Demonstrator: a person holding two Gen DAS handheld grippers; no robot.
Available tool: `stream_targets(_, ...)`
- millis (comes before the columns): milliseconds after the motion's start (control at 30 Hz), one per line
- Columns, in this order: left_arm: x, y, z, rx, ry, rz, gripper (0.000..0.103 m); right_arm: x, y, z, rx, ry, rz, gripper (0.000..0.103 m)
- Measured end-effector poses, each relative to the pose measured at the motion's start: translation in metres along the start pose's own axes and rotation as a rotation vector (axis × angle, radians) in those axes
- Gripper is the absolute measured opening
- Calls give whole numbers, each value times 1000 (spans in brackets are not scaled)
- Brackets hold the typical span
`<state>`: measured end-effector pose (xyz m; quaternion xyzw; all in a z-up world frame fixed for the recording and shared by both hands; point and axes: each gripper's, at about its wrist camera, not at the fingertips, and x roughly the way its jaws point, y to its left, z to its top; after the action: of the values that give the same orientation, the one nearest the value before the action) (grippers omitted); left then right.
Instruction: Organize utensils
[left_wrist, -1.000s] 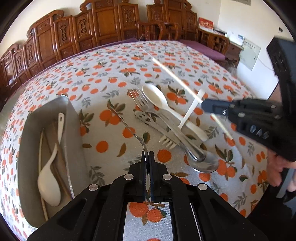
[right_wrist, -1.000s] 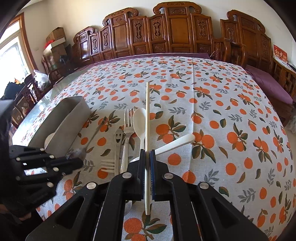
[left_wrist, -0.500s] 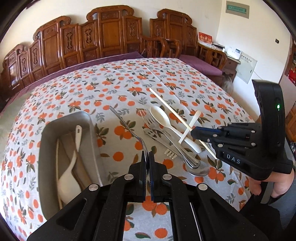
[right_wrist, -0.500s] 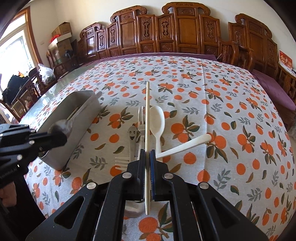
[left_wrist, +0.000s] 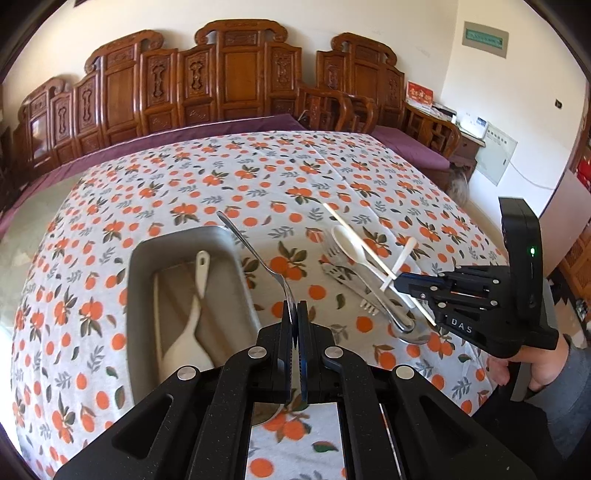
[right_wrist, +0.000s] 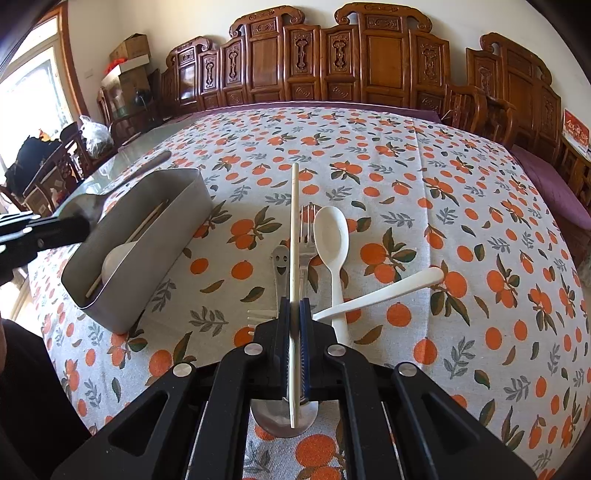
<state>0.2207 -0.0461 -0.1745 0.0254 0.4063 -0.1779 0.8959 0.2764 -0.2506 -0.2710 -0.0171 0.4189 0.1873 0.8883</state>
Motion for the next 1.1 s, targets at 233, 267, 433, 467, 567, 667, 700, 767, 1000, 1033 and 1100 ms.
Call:
stream_targets(233, 8, 20, -4, -31, 44, -1, 1, 0, 1, 1, -4, -3, 5, 6)
stream_targets(267, 10, 21, -5, -34, 53, -2, 1, 0, 1, 1, -4, -3, 7, 6)
stream_targets(433, 30, 30, -12, -43, 113, 15, 1, -2, 0, 1, -5, -7, 9, 6)
stream_targets(467, 34, 33, -14, -50, 126, 16, 1, -2, 0, 1, -4, -9, 11, 6)
stream_targets(567, 44, 39, -18, -67, 158, 19, 1, -4, 1, 1, -4, -12, 17, 6)
stream_targets(667, 51, 46, -21, -90, 186, 20, 2, -6, 2, 0, -15, -12, 21, 6)
stream_targets(700, 54, 48, -23, -101, 201, 20, 2, -6, 3, 0, -17, -12, 23, 6)
stream_targets(767, 58, 50, -25, -110, 214, 25, 2, -7, 4, 0, -19, -14, 26, 6)
stream_targets(1000, 60, 60, -26, -144, 233, 43, 2, -10, 15, 1, -30, -17, 44, 6)
stream_targets(1033, 59, 60, -25, -145, 231, 46, 2, -11, 16, 2, -33, -17, 45, 6)
stream_targets(1100, 55, 63, -24, -149, 217, 54, 4, -12, 23, 3, -46, -15, 48, 6)
